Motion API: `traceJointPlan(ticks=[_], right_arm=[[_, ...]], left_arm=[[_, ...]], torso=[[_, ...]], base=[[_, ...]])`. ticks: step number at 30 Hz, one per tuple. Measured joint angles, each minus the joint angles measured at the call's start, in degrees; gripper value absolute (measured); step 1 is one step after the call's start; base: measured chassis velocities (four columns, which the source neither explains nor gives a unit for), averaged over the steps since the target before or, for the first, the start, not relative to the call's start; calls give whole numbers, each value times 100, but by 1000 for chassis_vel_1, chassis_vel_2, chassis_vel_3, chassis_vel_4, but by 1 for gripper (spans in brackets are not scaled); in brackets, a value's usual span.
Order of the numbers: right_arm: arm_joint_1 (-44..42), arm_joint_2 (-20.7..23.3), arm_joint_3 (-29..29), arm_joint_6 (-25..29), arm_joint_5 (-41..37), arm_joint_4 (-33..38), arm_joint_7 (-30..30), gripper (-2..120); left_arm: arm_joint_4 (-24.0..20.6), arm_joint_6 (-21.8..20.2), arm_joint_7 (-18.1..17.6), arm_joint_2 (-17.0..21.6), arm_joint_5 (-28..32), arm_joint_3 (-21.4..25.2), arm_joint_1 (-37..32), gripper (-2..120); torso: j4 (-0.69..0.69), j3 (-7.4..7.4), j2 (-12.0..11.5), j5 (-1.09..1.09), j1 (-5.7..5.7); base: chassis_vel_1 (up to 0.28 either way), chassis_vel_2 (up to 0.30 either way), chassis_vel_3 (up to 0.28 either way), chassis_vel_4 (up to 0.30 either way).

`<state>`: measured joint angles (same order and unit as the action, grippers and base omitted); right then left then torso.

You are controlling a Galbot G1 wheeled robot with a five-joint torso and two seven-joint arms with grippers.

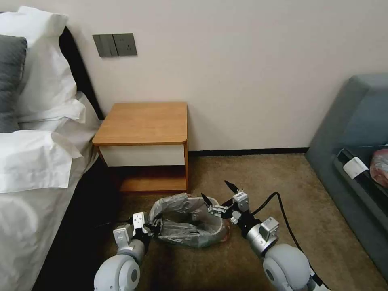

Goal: Pick up the garbage bag from the table and place it over the trash can.

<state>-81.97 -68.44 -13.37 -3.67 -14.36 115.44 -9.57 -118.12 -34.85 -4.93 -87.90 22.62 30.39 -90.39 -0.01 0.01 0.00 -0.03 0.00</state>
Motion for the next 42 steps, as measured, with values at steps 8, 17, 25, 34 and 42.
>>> traceJointPlan(ticks=[8,17,25,34,42], right_arm=[[12,-19,49,0,54,-27,-62,100],[10,-164,140,-34,180,-15,539,100],[-69,-484,315,-83,720,-46,1896,100],[-230,-793,117,380,1434,-327,2254,100],[-255,-822,64,405,1458,-338,2236,100]], left_arm=[[-40,334,138,53,-149,25,15,85],[40,1733,309,75,-776,40,-99,100],[777,4138,333,0,-1459,254,7,100],[983,4440,458,29,-1441,283,-44,93],[973,4429,465,38,-1430,284,-76,93]], torso=[[0,0,0,2,0],[0,0,0,3,0],[1,0,0,2,0],[1,-1,0,3,0],[1,-1,0,2,0]], base=[[0,0,0,0],[0,0,0,0],[0,0,0,0],[0,0,0,0],[0,0,0,0]])
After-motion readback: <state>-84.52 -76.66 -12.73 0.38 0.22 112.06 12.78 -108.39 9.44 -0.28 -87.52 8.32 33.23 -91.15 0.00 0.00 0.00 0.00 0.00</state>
